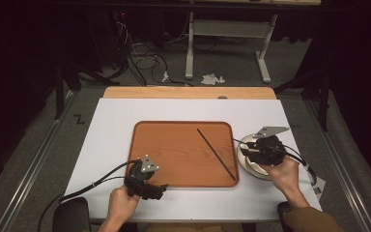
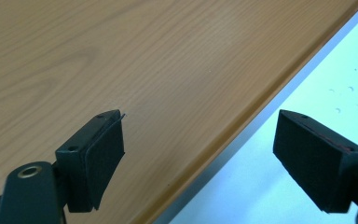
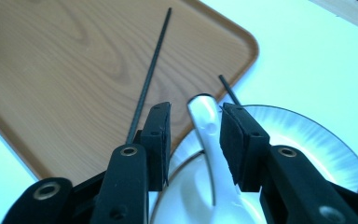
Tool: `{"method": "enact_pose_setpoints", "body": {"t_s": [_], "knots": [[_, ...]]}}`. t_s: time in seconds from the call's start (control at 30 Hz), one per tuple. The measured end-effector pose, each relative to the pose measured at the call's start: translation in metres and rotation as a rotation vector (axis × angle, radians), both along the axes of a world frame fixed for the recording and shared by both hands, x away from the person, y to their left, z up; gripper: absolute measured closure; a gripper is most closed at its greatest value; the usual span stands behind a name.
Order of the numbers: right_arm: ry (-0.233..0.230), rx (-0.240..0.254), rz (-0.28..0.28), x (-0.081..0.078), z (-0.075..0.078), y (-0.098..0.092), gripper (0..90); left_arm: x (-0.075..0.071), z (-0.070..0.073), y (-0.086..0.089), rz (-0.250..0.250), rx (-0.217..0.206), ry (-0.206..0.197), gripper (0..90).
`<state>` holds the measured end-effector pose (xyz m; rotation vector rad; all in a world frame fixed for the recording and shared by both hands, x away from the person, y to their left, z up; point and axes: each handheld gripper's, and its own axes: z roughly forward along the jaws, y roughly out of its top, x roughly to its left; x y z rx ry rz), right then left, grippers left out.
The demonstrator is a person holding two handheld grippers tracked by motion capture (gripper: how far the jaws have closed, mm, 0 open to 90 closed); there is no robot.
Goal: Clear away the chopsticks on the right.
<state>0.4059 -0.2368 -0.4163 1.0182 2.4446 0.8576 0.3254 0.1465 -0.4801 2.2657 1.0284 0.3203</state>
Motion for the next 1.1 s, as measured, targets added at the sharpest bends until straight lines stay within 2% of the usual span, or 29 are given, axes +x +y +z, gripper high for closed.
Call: {"method": "enact_pose_setpoints", "body": {"t_s": [0.23,0.33,0.73,0.97,1.07,1.1], "knots": [[-0.001,0.006,-0.027,0.004,0.002,-0.012,64.8,0.000,0.001,0.001,0.000,0.002,-0.002,16.5],[-0.005,0.024,-0.039,0.006,0.004,-0.024,64.7,0.001,0.000,0.000,0.003,-0.003,0.002,16.5],[-0.005,0.069,-0.144,0.012,0.010,-0.064,66.1,0.000,0.000,0.000,0.004,0.004,0.001,16.5],[0.015,0.077,-0.198,0.013,0.006,-0.086,66.8,0.001,0.001,0.001,0.006,-0.003,-0.004,16.5],[0.012,0.041,-0.235,0.010,0.004,-0.096,67.0,0.001,0.001,0.001,0.003,-0.002,0.001,16.5],[0.015,0.045,-0.241,0.009,0.002,-0.100,67.0,0.001,0.001,0.001,0.003,-0.002,0.001,16.5]]}}
